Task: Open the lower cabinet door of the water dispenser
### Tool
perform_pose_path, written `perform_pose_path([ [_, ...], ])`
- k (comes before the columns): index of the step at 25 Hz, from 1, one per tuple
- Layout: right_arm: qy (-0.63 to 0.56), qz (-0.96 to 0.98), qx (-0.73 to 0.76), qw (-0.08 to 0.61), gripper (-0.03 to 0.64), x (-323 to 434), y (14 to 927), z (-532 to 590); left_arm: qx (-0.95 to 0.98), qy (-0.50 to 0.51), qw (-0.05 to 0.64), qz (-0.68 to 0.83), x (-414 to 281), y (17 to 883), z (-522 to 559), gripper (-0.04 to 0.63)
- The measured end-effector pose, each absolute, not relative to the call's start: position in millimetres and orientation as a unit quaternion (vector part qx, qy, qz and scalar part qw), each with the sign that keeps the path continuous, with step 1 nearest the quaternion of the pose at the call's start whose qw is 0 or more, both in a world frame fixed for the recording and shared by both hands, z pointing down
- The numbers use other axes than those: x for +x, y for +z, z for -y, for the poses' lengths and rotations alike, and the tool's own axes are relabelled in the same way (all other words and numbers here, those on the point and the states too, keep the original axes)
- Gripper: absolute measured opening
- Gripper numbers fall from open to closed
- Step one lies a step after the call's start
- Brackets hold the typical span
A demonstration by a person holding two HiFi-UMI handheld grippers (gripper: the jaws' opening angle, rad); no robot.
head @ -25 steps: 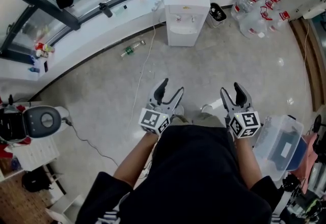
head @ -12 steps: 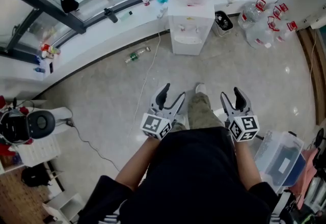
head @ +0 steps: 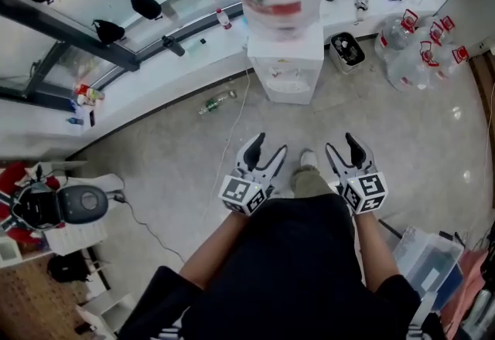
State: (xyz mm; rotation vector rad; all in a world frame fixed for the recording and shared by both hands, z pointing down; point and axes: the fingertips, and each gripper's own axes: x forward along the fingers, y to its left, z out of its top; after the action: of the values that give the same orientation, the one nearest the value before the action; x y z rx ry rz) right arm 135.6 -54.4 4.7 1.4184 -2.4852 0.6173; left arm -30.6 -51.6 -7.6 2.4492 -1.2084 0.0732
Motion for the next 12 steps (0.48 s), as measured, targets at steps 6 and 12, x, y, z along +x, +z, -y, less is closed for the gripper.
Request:
perform_pose_path([
  [6,0.236,0.838,0.482,0.098,0.229,160,26,97,0.878,0.059,0.213,0.424,2,11,89,0.259],
  [12,0.28,0.828,0.472,0.111,0.229,185,74,114,0.864,0.097,0.248,0.428,23,46,98,0.259],
])
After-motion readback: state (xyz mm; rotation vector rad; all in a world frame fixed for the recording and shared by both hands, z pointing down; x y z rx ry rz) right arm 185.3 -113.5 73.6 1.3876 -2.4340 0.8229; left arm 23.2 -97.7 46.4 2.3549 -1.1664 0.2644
